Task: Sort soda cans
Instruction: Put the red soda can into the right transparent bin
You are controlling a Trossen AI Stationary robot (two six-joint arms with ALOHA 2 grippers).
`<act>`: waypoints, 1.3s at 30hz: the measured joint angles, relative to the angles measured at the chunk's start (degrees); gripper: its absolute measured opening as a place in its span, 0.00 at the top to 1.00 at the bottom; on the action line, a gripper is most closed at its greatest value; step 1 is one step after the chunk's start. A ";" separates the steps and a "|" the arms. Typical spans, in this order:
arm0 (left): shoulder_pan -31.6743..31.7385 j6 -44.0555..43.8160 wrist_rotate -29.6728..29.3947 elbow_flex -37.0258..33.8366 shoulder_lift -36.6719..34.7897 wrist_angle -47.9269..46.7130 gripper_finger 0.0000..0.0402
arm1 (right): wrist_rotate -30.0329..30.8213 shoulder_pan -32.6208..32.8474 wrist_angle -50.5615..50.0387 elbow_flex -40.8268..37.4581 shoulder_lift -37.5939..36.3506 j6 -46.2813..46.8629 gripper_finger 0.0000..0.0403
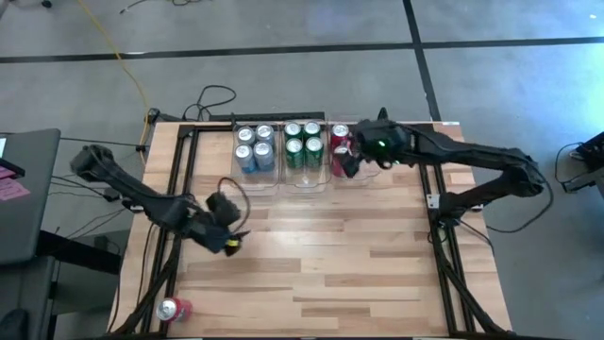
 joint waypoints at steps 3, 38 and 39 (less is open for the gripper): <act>-3.47 -8.38 2.01 0.00 -4.55 -3.44 0.15 | 1.29 4.94 0.49 0.02 -3.04 -0.68 0.09; -13.03 -17.89 34.24 16.77 21.17 -0.14 0.15 | 14.57 38.75 24.88 -13.40 2.71 1.55 0.09; -13.06 -17.55 34.14 17.33 22.02 -0.29 0.15 | 14.56 38.75 24.62 -13.46 2.84 1.55 0.09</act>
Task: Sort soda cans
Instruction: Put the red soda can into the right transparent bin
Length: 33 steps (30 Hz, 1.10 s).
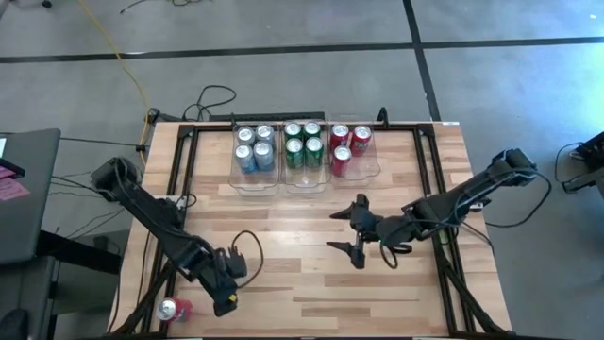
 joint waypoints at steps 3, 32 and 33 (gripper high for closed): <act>-0.08 -0.75 -0.02 0.66 2.03 0.18 0.15 | 0.10 -0.52 0.94 0.11 1.45 -0.02 0.09; -2.73 -6.23 41.03 0.70 6.57 -15.67 0.15 | -0.39 -13.05 1.15 0.07 9.15 -0.02 0.09; -2.73 -6.73 41.21 0.70 6.57 -15.68 0.15 | -0.39 -13.42 1.15 0.08 9.15 -0.02 0.09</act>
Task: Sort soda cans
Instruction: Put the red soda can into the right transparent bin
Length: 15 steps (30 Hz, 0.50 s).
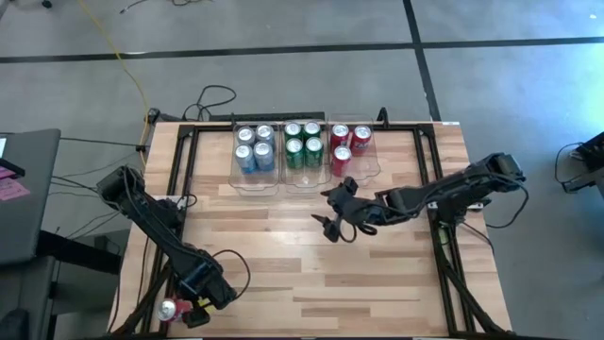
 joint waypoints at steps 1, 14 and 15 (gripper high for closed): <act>0.00 -0.42 0.13 0.00 0.00 0.05 0.15 | 0.00 -0.36 0.01 0.00 0.00 0.00 0.09; -2.58 -5.18 -2.18 0.00 0.09 0.70 0.15 | 0.00 -1.16 -0.04 -0.01 0.00 -1.55 0.09; -3.01 -6.31 -2.17 0.00 0.09 0.83 0.15 | 0.00 -1.16 -0.04 -0.01 0.00 -1.55 0.09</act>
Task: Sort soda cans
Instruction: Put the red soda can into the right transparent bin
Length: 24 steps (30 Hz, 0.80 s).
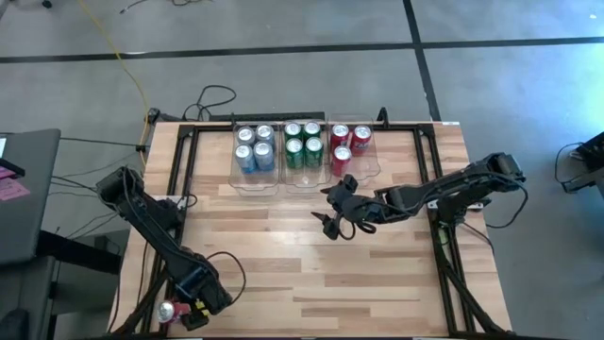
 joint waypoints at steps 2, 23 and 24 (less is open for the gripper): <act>-0.98 -1.78 0.07 0.00 0.00 0.69 0.15 | 0.00 0.00 -0.03 0.00 0.00 0.00 0.09; -8.03 -4.05 -3.63 -4.11 0.11 3.02 0.15 | 0.00 0.39 -0.04 0.00 0.00 0.04 0.09; -8.03 -3.90 -3.72 -4.11 0.09 2.11 0.16 | 0.00 0.37 0.00 0.00 0.00 0.04 0.09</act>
